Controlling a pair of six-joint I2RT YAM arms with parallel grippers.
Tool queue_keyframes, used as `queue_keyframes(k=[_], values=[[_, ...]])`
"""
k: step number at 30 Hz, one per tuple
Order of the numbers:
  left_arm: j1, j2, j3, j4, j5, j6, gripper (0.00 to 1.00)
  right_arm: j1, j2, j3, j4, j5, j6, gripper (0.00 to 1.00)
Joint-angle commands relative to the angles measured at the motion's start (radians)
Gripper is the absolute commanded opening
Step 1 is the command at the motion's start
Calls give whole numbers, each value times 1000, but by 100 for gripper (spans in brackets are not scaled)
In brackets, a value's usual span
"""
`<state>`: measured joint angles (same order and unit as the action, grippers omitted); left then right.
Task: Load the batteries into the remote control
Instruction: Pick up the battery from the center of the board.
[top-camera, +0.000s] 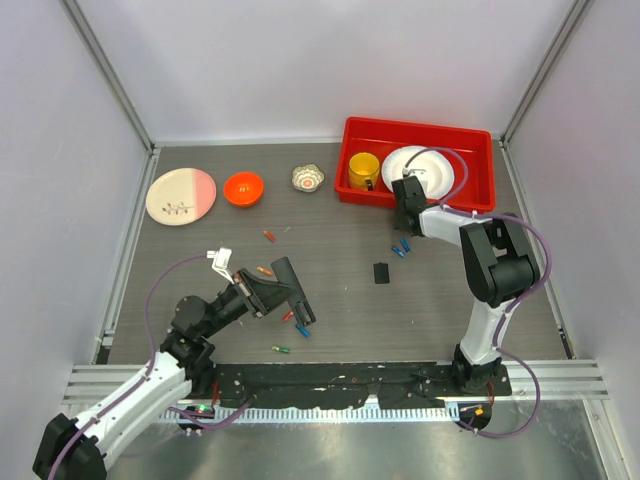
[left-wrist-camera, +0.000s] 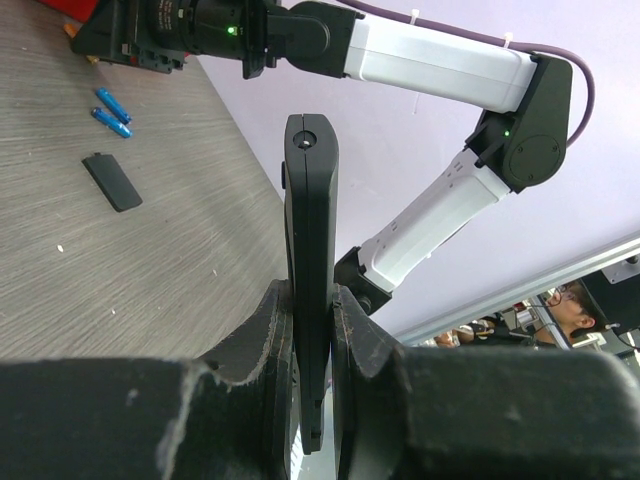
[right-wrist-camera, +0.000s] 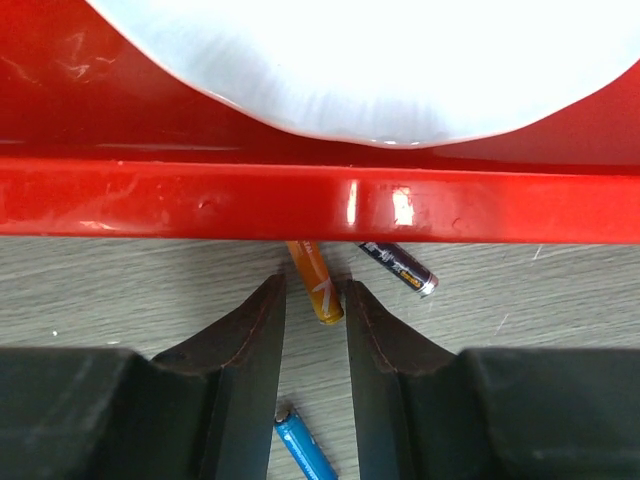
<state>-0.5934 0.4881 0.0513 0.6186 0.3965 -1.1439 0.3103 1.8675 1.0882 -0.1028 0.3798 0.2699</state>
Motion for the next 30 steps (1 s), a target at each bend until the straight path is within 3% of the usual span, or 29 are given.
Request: queue_keyframes(k=[1, 6, 15, 21, 22, 27, 30], values=[[3, 1, -15, 64, 5, 7, 0, -2, 4, 26, -15, -45, 31, 36], [3, 3, -16, 67, 5, 9, 0, -2, -7, 18, -14, -61, 34, 36], [3, 4, -18, 73, 7, 6, 0, -4, 18, 39, -55, -47, 28, 23], [4, 1, -18, 70, 7, 4, 0, -4, 35, 65, -89, -36, 38, 5], [3, 0, -18, 70, 7, 4, 0, 9, 16, 59, -87, -22, 41, 1], [1, -5, -21, 63, -8, 9, 0, 145, -169, -13, -32, 67, 55, 1], [3, 0, -16, 63, -16, 15, 0, 229, -212, 4, -111, 36, 86, 1]])
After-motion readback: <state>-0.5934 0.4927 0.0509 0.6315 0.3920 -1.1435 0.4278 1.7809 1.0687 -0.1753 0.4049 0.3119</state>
